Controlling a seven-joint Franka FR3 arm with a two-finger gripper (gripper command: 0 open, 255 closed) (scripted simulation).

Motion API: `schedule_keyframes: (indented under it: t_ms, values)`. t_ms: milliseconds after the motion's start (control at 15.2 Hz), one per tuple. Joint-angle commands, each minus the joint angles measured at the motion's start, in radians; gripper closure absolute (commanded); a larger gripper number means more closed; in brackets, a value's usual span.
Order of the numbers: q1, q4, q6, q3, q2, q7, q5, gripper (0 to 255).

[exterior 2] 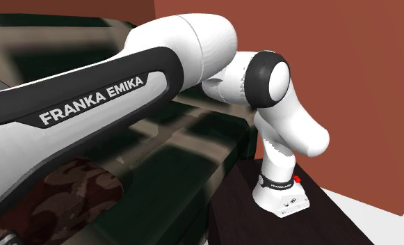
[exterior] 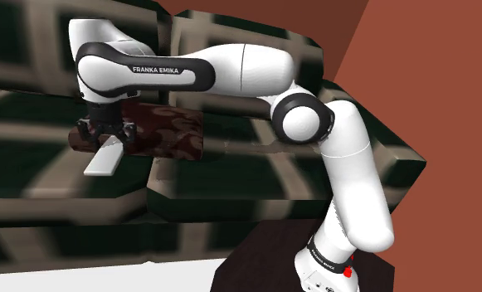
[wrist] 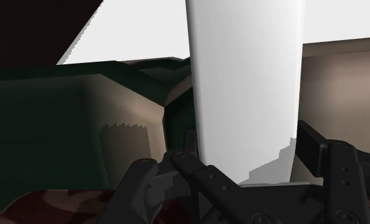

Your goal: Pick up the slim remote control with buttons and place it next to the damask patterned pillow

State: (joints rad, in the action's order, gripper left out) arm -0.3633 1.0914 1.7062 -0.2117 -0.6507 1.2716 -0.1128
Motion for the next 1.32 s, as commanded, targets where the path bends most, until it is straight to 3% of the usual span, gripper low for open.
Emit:
schedule_keyframes:
  t_ms: [0,1254]
  values:
    - [0.002,0.028,0.028,0.000,0.001,0.000,0.000,255]
    - [0.012,0.207,0.243,0.007,-0.036,0.008,-0.010,255]
